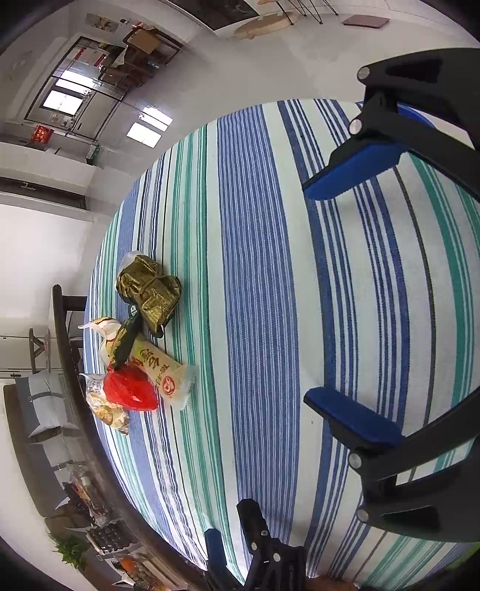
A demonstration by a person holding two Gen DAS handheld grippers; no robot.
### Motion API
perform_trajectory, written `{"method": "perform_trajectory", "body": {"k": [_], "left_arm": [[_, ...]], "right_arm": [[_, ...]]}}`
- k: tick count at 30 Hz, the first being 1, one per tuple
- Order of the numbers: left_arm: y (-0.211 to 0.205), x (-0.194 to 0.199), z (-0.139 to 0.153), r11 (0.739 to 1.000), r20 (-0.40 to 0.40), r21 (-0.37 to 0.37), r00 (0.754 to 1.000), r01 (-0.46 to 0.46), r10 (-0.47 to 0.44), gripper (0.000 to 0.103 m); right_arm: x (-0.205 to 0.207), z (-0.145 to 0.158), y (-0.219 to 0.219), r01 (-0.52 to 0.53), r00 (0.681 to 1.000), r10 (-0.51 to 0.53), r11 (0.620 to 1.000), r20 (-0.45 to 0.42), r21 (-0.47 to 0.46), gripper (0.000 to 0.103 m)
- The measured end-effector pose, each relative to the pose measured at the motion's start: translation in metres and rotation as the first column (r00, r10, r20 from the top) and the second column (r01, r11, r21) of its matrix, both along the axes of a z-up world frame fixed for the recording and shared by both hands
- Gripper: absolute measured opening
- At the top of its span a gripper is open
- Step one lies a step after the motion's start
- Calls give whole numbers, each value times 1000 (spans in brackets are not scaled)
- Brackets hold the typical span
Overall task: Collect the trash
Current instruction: 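Move both open tools back over the table toward the remaining snacks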
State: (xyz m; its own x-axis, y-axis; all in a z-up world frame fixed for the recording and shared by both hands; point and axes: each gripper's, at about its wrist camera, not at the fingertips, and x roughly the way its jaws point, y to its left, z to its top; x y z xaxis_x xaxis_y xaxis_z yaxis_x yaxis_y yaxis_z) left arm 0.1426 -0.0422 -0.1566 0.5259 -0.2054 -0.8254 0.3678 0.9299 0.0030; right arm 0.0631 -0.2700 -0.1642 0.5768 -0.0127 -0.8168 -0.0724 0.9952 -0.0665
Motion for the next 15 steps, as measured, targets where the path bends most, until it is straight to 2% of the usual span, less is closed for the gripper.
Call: {"method": "perform_trajectory", "body": {"k": [7,9,12,15], "left_arm": [[-2,3,1,1000,-25,2,1000,8,-8,98],[-3,7,10,999,-48,-40,999,12,-14,98],[-10,14,37,992,-21,-123,999,27,-30,98],[-30,31,59,984,4,-171,999,39,-39,98]], "right_arm": [[4,-4,-6,13,1000,-13,997,-4,75,98],[3,-4,-6,13,1000,-13,997,-1,73,98],[3,-4,-3,19,1000,-19,998,4,65,98],[2,-4,-3,21,1000,-21,998,6,62,98]]}}
